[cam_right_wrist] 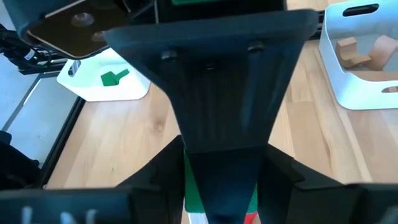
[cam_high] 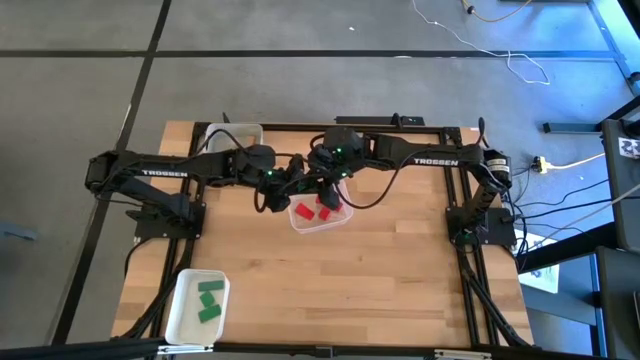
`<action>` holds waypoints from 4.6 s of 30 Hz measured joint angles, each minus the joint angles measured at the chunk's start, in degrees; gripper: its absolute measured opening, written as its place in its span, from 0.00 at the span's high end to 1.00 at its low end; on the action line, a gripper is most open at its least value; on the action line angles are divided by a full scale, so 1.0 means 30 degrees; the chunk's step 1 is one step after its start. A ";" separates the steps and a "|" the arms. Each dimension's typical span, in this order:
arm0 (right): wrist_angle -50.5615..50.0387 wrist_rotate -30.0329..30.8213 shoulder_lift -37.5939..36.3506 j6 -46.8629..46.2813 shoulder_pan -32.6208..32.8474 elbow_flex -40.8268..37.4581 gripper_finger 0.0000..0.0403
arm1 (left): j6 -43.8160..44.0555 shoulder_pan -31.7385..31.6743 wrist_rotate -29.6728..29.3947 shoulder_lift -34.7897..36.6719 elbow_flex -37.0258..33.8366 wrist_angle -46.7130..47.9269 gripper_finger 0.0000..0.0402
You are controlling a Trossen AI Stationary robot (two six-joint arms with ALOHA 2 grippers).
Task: Sort & place blocks by color
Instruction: Put the green block into the white bin, then return to Home Position
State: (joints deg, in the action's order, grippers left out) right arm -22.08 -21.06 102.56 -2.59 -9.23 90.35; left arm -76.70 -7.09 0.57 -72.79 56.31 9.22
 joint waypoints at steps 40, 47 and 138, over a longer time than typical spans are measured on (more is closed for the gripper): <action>-1.0777 0.4807 -0.5557 0.0874 -0.0189 0.0044 0.42 | 1.3674 0.2681 -0.2632 0.4624 -0.0036 0.9126 0.69; -1.0815 0.4852 -0.5983 0.0911 -0.0107 0.0044 0.42 | 2.1965 0.5191 0.1179 0.7365 -0.0036 1.3544 0.69; -0.2254 0.6832 -2.2245 -0.1758 0.3650 -1.2913 0.42 | 2.8678 1.7442 -1.1423 2.1786 -0.0015 1.5533 0.52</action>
State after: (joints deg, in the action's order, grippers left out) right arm -28.84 -0.56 35.83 -7.86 1.72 51.61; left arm 9.34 45.23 -33.71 -7.44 56.27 55.82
